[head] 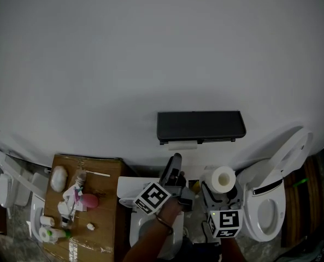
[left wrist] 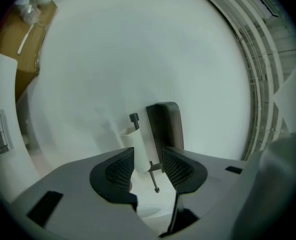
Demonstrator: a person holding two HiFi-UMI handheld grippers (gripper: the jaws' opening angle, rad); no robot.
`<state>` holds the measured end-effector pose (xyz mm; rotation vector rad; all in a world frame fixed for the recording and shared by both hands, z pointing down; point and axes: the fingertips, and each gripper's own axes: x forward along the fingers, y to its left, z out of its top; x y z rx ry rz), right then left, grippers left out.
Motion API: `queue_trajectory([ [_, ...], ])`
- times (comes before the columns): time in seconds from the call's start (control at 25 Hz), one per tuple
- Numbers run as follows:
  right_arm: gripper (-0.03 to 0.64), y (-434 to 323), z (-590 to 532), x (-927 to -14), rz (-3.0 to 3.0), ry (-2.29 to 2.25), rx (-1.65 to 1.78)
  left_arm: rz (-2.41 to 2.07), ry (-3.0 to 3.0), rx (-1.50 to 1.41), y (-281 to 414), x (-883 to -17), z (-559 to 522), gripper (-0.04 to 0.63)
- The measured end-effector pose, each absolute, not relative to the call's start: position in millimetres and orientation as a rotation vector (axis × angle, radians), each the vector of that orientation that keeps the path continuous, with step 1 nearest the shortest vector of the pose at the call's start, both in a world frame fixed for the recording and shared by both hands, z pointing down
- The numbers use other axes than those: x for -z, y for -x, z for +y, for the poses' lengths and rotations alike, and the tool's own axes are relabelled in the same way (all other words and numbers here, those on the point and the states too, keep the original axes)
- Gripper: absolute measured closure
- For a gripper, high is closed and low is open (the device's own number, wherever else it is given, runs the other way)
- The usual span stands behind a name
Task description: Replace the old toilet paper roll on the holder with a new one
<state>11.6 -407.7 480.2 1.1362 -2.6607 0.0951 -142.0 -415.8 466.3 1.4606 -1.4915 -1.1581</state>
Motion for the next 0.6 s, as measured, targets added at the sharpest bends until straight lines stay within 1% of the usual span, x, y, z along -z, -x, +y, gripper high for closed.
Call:
queue_trajectory([
  [0.2,0.265,-12,-417,-485,-2.655,-1.132,-0.105,-1.452,-1.413,1.210,148,-475,-434,0.335],
  [0.36,0.265,-11,-424,-491,-2.645,-1.125,-0.112,-1.428,-1.401,1.241,151,-478,-448,0.315],
  [0.6,0.265,-11,-434,-500,-2.628,-1.121,-0.124,-1.346,-1.384,1.335,155,-475,-473,0.304],
])
